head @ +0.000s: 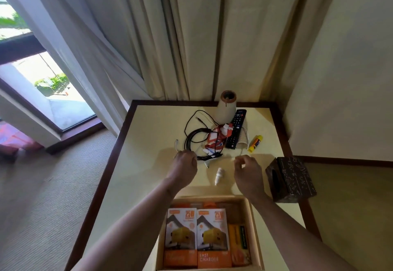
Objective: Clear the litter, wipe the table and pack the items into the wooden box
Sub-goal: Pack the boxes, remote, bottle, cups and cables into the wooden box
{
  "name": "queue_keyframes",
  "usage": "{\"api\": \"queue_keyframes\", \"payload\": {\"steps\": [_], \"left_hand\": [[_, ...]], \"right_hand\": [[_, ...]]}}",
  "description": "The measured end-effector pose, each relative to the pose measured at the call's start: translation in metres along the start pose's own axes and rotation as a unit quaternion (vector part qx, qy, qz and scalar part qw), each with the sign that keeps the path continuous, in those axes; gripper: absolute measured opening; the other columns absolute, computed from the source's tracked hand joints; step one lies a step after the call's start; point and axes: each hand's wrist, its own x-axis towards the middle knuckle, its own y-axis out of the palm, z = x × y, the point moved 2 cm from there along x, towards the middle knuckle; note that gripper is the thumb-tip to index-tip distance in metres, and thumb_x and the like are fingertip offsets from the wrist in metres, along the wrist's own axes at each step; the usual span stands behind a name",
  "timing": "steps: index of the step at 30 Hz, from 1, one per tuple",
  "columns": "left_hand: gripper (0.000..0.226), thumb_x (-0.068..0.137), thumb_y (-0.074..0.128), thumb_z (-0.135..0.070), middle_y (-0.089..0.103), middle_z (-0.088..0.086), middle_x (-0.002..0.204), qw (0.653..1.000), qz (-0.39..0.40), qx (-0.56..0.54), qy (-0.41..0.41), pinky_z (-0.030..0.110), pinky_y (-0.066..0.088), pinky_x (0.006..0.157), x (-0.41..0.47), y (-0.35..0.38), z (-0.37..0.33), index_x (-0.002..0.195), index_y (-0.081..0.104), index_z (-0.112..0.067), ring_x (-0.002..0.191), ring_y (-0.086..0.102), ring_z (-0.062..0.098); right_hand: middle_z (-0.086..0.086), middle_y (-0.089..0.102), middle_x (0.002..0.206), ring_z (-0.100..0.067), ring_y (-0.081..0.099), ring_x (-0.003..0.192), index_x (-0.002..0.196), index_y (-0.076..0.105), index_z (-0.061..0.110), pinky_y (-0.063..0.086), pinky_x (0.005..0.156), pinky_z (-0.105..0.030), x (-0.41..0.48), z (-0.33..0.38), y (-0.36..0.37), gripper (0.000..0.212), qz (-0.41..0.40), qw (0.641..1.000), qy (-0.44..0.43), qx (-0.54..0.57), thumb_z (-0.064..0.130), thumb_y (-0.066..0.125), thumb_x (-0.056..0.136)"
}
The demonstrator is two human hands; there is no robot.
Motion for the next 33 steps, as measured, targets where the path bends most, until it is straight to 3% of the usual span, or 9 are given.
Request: {"api": "queue_keyframes", "payload": {"steps": [3, 6, 10, 14, 19, 23, 27, 32, 33], "left_hand": [[0.026, 0.097, 0.050, -0.006, 0.069, 0.009, 0.086, 0.999, 0.025, 0.010, -0.034, 0.043, 0.051, 0.088, 0.035, 0.014, -0.007, 0.075, 0.064, -0.007, 0.077, 0.059, 0.023], [0.024, 0.100, 0.051, -0.017, 0.070, 0.012, 0.105, 0.996, 0.073, 0.021, -0.051, 0.036, 0.049, 0.088, 0.062, 0.032, -0.011, 0.098, 0.071, -0.005, 0.099, 0.063, 0.026], [0.032, 0.096, 0.055, -0.031, 0.064, 0.014, 0.115, 0.988, 0.116, 0.034, -0.100, 0.045, 0.054, 0.092, 0.080, 0.050, -0.022, 0.115, 0.066, -0.007, 0.106, 0.061, 0.032], [0.050, 0.087, 0.065, -0.037, 0.052, 0.010, 0.130, 0.978, 0.139, 0.077, -0.139, 0.047, 0.042, 0.105, 0.090, 0.065, -0.028, 0.132, 0.057, -0.018, 0.122, 0.051, 0.033], [0.061, 0.083, 0.068, -0.042, 0.052, 0.010, 0.133, 0.971, 0.148, 0.097, -0.161, 0.048, 0.038, 0.102, 0.095, 0.077, -0.023, 0.136, 0.051, -0.019, 0.125, 0.047, 0.032], [0.062, 0.082, 0.071, -0.043, 0.055, 0.008, 0.131, 0.976, 0.143, 0.068, -0.150, 0.041, 0.046, 0.094, 0.093, 0.067, -0.021, 0.137, 0.053, -0.021, 0.120, 0.054, 0.029], [0.031, 0.091, 0.067, -0.033, 0.067, 0.008, 0.116, 0.987, 0.103, 0.024, -0.120, 0.032, 0.049, 0.073, 0.090, 0.043, -0.020, 0.113, 0.059, -0.013, 0.102, 0.065, 0.027], [0.025, 0.094, 0.064, -0.028, 0.068, 0.007, 0.116, 0.993, 0.053, 0.060, -0.084, 0.035, 0.048, 0.086, 0.070, 0.002, -0.016, 0.116, 0.060, -0.017, 0.105, 0.063, 0.027], [0.024, 0.095, 0.063, -0.030, 0.069, 0.007, 0.115, 0.995, 0.037, 0.056, -0.079, 0.034, 0.048, 0.081, 0.065, -0.007, -0.014, 0.116, 0.061, -0.018, 0.102, 0.063, 0.027]], "right_hand": [[-0.012, 0.069, 0.108, -0.022, 0.065, 0.095, 0.111, 0.069, 0.008, 0.039, 0.069, -0.018, 0.040, 0.011, 0.001, 0.018, -0.018, 1.000, 0.007, 0.002, 0.017, 0.056, 0.100], [-0.020, 0.071, 0.109, -0.033, 0.066, 0.100, 0.111, 0.067, 0.000, 0.040, 0.074, -0.026, 0.078, 0.017, 0.007, 0.021, -0.029, 0.998, 0.058, 0.010, 0.013, 0.058, 0.098], [-0.024, 0.067, 0.117, -0.040, 0.063, 0.108, 0.117, 0.060, -0.005, 0.041, 0.074, -0.032, 0.111, 0.012, 0.023, 0.037, 0.006, 0.990, 0.141, -0.015, 0.025, 0.061, 0.095], [-0.023, 0.061, 0.128, -0.042, 0.062, 0.116, 0.129, 0.043, -0.001, 0.052, 0.084, -0.043, 0.115, 0.015, 0.036, 0.058, 0.014, 0.985, 0.171, -0.017, 0.031, 0.071, 0.090], [-0.023, 0.064, 0.122, -0.045, 0.067, 0.105, 0.124, 0.039, 0.004, 0.060, 0.082, -0.054, 0.115, 0.012, 0.043, 0.053, -0.011, 0.982, 0.187, 0.004, 0.024, 0.068, 0.085], [-0.019, 0.066, 0.123, -0.040, 0.063, 0.113, 0.128, 0.053, 0.001, 0.053, 0.088, -0.045, 0.111, 0.016, 0.033, 0.047, -0.023, 0.983, 0.183, 0.019, 0.026, 0.067, 0.091], [-0.009, 0.072, 0.092, -0.030, 0.069, 0.085, 0.106, 0.071, 0.007, 0.058, 0.077, -0.037, 0.104, 0.021, 0.022, 0.031, -0.026, 0.985, 0.159, 0.056, 0.031, 0.064, 0.088], [-0.009, 0.073, 0.081, -0.029, 0.073, 0.071, 0.094, 0.070, 0.012, 0.063, 0.066, -0.048, 0.088, 0.001, 0.006, 0.044, -0.063, 0.989, 0.113, 0.069, 0.046, 0.046, 0.080], [-0.009, 0.073, 0.080, -0.030, 0.073, 0.071, 0.092, 0.069, 0.013, 0.063, 0.067, -0.049, 0.082, 0.005, -0.001, 0.048, -0.072, 0.990, 0.103, 0.064, 0.051, 0.042, 0.081]]}}
